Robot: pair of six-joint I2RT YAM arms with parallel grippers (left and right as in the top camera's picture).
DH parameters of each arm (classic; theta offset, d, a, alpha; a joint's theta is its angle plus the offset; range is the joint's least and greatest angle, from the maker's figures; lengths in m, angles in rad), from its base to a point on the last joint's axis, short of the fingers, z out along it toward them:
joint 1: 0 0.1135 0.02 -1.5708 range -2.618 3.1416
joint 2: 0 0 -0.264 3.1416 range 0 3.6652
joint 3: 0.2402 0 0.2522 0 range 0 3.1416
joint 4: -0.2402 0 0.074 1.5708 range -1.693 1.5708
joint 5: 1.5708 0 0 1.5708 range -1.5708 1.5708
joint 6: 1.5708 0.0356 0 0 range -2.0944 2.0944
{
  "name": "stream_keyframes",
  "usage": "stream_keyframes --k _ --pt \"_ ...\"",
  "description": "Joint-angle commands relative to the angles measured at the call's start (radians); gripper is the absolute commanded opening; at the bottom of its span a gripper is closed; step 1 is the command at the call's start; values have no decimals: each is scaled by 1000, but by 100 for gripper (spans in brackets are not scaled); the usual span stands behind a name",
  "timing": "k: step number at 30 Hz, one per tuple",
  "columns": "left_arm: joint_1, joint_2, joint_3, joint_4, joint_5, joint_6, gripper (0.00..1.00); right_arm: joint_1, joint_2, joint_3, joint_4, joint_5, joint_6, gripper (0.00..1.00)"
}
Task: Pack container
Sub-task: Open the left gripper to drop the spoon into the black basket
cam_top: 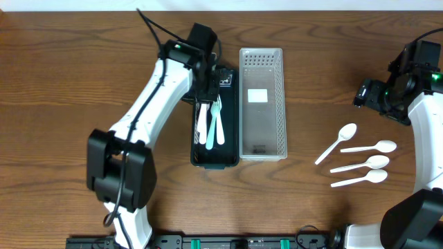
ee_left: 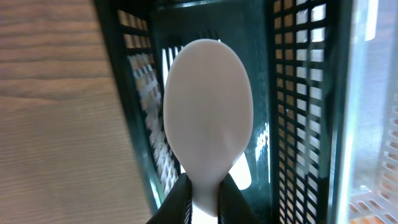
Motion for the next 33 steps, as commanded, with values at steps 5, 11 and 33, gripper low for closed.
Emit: stream_keyframes --k 5,11,33 --pt "-48 105 10 3 13 -8 6 -5 -3 9 0 0 -19 93" --pt "-60 150 10 5 13 -8 17 -5 -3 9 -8 -1 -23 95" --pt "-25 -263 70 -134 -344 101 95 19 -3 9 -9 -66 -129 97"
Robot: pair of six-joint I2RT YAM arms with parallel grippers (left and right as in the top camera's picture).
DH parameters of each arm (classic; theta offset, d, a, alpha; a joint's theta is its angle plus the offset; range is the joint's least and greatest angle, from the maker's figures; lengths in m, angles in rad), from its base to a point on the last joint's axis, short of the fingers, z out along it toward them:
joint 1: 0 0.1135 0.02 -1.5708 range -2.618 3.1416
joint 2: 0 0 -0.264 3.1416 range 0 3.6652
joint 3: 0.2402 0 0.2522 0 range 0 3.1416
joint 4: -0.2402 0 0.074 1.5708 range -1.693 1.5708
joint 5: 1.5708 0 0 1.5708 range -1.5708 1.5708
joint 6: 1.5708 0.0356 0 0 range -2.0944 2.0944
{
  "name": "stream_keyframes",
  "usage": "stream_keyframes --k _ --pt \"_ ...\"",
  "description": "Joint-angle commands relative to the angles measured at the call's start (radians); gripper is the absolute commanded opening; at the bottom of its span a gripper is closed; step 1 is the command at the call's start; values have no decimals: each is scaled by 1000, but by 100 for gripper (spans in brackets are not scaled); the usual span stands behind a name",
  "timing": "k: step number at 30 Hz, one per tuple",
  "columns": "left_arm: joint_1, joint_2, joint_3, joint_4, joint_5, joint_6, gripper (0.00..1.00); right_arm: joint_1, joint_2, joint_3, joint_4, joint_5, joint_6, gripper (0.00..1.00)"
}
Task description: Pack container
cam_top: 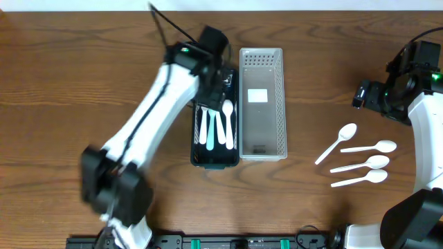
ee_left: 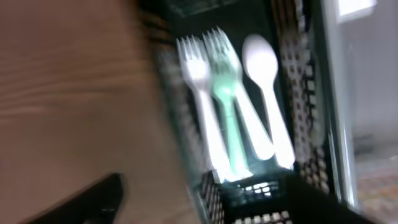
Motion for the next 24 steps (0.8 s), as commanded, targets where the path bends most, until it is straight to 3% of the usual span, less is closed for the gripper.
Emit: stream_keyframes --k 1,5,9,12,18,24 --pt "55 -140 31 -31 -181 16 100 33 -3 9 -13 -60 -59 96" --pt "220 -233 31 -52 -181 8 98 148 -6 9 -109 -6 50 99" --pt "433 -250 30 -49 -141 8 98 268 -14 9 -189 127 419 99" --pt "565 -233 28 -43 -55 9 98 314 -14 7 -155 83 620 99" --pt "695 -200 21 -37 10 14 98 292 12 -63 -23 86 797 99" --pt "700 -185 21 -35 10 13 98 224 75 -150 10 112 893 99"
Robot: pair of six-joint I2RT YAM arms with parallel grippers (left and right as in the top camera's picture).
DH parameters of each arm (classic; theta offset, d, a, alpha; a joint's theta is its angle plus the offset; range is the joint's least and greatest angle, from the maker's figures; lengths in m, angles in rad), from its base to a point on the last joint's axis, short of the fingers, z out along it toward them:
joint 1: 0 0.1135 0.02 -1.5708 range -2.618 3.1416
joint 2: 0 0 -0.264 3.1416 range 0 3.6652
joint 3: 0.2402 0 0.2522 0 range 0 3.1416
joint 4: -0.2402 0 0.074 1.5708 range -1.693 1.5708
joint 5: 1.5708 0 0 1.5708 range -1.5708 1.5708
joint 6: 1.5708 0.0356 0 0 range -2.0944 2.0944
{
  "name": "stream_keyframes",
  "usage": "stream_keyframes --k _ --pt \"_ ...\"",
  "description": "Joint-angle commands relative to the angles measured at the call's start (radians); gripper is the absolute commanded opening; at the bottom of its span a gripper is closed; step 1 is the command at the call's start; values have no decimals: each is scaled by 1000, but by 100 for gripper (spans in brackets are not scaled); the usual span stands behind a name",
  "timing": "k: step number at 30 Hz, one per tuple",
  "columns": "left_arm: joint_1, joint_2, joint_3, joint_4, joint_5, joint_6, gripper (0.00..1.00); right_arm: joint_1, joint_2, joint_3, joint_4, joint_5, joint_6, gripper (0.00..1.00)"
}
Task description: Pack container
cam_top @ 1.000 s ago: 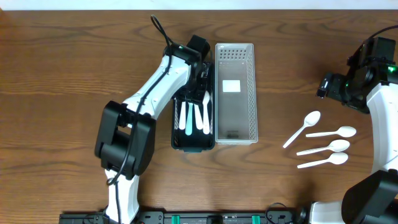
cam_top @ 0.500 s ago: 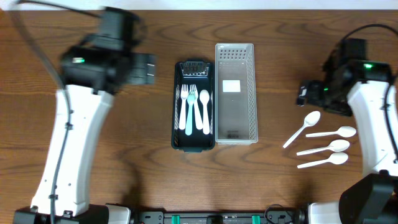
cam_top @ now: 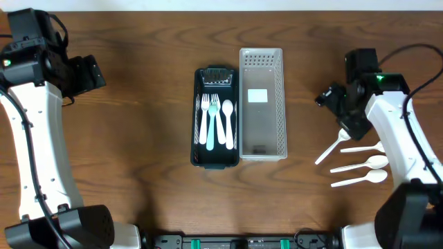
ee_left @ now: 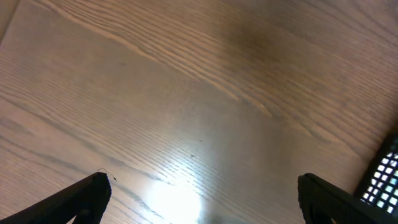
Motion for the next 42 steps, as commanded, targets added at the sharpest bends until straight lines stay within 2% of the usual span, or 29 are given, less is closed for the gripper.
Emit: stream_keyframes --k 1,5,22,34,42 --pt "0 13 -8 1 19 10 98 -32 49 -46 11 60 128 99" --pt "0 14 -8 0 19 10 98 -33 93 -61 40 136 150 99" --pt "0 14 -8 -16 19 10 98 -33 346 -61 150 93 66 99" --pt "0 14 -8 -16 19 10 98 -33 417 -62 202 49 -51 99" --pt "0 14 -8 -16 19 10 98 -33 426 -66 200 13 -65 99"
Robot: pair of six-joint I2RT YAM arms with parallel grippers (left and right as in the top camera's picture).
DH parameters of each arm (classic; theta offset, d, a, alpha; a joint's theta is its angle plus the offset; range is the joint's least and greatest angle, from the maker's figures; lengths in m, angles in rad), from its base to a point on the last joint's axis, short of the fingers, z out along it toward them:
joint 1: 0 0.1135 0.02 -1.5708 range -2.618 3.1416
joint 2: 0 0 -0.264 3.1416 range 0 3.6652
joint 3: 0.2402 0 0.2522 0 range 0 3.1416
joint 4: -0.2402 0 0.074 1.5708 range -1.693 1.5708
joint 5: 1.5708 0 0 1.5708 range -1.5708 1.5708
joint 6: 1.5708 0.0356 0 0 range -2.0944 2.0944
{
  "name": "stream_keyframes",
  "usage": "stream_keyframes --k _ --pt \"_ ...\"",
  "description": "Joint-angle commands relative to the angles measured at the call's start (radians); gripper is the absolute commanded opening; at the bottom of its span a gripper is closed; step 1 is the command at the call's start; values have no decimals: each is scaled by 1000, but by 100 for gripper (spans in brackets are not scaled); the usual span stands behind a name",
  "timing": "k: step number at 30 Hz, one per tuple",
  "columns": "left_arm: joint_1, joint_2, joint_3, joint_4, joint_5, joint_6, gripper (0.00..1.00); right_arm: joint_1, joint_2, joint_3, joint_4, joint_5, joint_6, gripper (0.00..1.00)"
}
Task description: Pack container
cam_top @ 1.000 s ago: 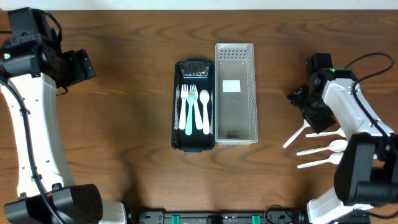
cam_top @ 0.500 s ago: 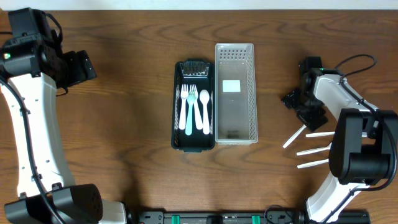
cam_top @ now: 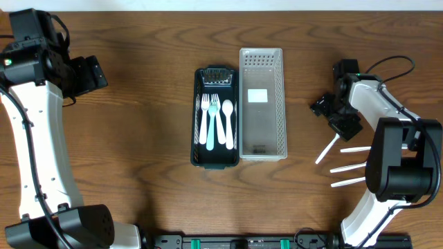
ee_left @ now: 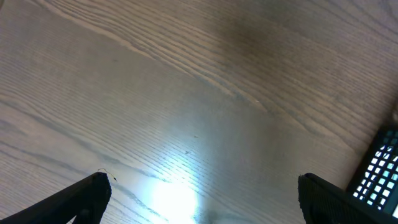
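Note:
A dark green basket (cam_top: 216, 155) holds two white forks, a pale green fork and a white spoon (cam_top: 228, 124). Beside it stands a grey basket (cam_top: 262, 142) with nothing in it but a label. Several white spoons (cam_top: 346, 168) lie at the right, their bowls hidden under my right arm. My right gripper (cam_top: 333, 116) sits low over the bowl end of the slanted spoon (cam_top: 325, 150), fingers apart. My left gripper (ee_left: 199, 199) hangs open over bare wood at the far left, nothing between its fingers (ee_left: 87, 196).
The wooden table (cam_top: 138, 173) runs under everything. A corner of the dark green basket (ee_left: 378, 177) shows at the right edge of the left wrist view. My right arm (cam_top: 394, 159) lies across the loose spoons.
My right gripper has shifted a little left and down onto the bowl end of the slanted spoon, and the right arm now covers the other spoons' bowls. The left arm has barely moved.
My left gripper held a white spoon inside the dark green basket. Then the spoon lay beside the forks and the gripper was clear of it. Later the left arm was at the far left and the right arm near the loose spoons, now over them.

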Motion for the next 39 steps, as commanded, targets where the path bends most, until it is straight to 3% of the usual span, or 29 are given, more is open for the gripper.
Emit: stream_keyframes --k 1,10,13,18,21,25,30,39 --pt "1 12 -8 -5 2 10 98 2 85 -46 -4 -13 -43 99" --pt "2 12 -8 -10 2 10 98 -1 85 -116 35 -35 -64 99" --pt "2 12 -8 -11 2 10 98 -1 85 -143 44 -35 -64 94" --pt "2 12 -8 -11 2 10 98 -1 85 -161 40 -35 -64 69" --pt "2 12 -8 -11 2 10 98 -1 85 -161 40 -36 -65 45" --pt "2 12 -8 -11 2 10 98 -1 85 -161 41 -51 -72 34" --pt "2 12 -8 -12 2 10 98 -1 85 -161 43 -51 -72 8" --pt "2 12 -8 -11 2 11 98 -1 85 -159 52 -59 -141 1"
